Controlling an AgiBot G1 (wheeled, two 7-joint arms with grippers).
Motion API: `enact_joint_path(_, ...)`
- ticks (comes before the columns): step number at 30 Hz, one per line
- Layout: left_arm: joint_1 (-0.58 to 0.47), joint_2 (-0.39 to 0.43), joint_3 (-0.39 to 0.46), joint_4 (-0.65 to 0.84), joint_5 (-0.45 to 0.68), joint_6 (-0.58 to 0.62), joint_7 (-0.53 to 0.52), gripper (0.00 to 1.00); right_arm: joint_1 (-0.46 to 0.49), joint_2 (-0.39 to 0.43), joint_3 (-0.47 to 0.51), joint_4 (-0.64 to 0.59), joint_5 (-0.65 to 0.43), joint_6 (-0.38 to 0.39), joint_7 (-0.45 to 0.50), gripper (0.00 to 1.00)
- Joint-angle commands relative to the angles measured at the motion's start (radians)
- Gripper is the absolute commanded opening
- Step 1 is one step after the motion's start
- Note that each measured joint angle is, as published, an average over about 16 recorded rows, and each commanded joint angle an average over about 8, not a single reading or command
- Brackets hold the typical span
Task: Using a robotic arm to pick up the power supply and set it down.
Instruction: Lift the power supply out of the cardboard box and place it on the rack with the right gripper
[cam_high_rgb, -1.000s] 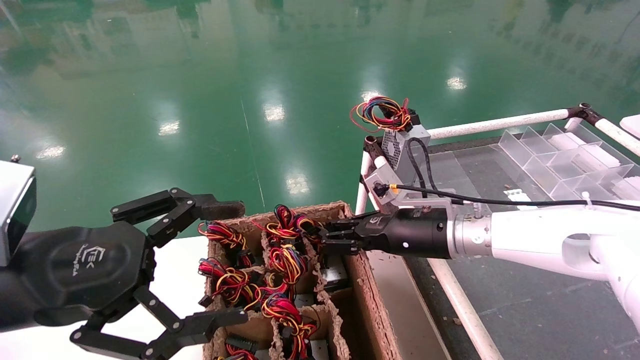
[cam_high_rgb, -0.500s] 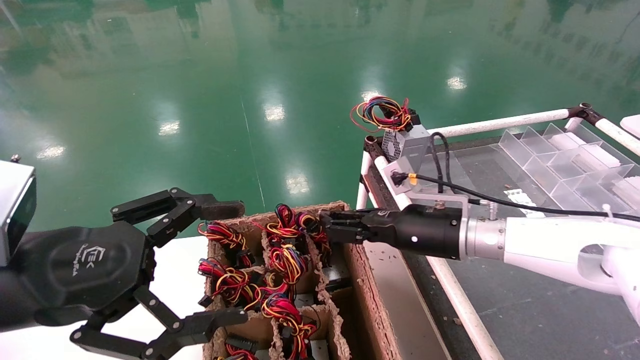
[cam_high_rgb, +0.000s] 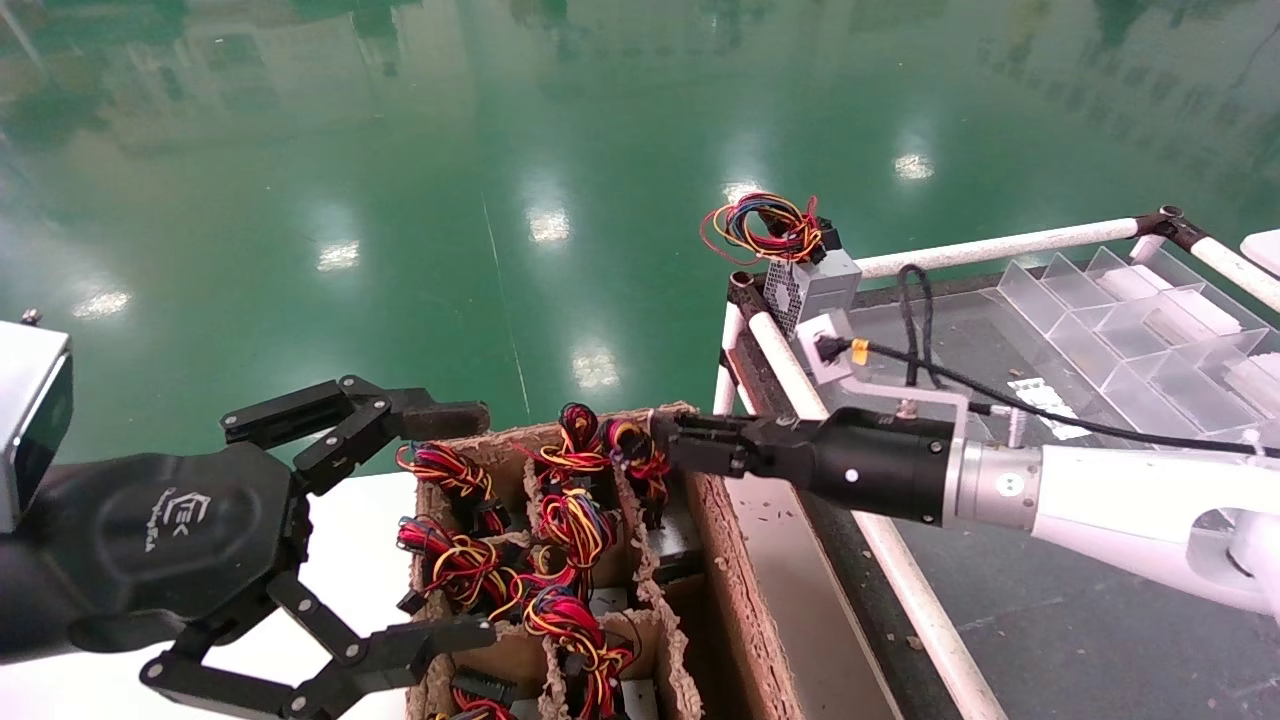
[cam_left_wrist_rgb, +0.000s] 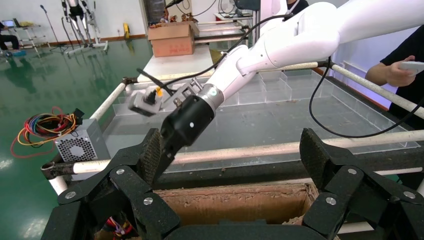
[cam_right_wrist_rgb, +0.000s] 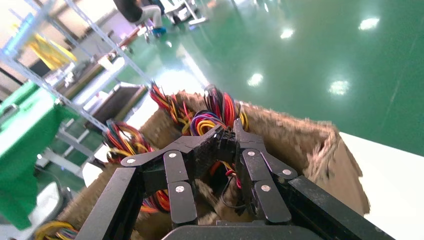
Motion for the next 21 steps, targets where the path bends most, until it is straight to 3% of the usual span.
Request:
enact_joint_path(1,0.000,0.000,0.000,0.000,0.000,0.000,0.000,1.00,0.001,0.005,0.007,0.002,0.009,-0.007,0.007,0.00)
enact_joint_path(12,0.000,0.000,0.000,0.000,0.000,0.000,0.000,1.00,0.015,0.041,0.051,0.012,0.073,-0.093,0.062,0.00)
enact_joint_path(21,0.000,0.000,0.000,0.000,0.000,0.000,0.000,1.00,0.022,0.071,0.078,0.050,0.112,-0.121,0.109,0.00)
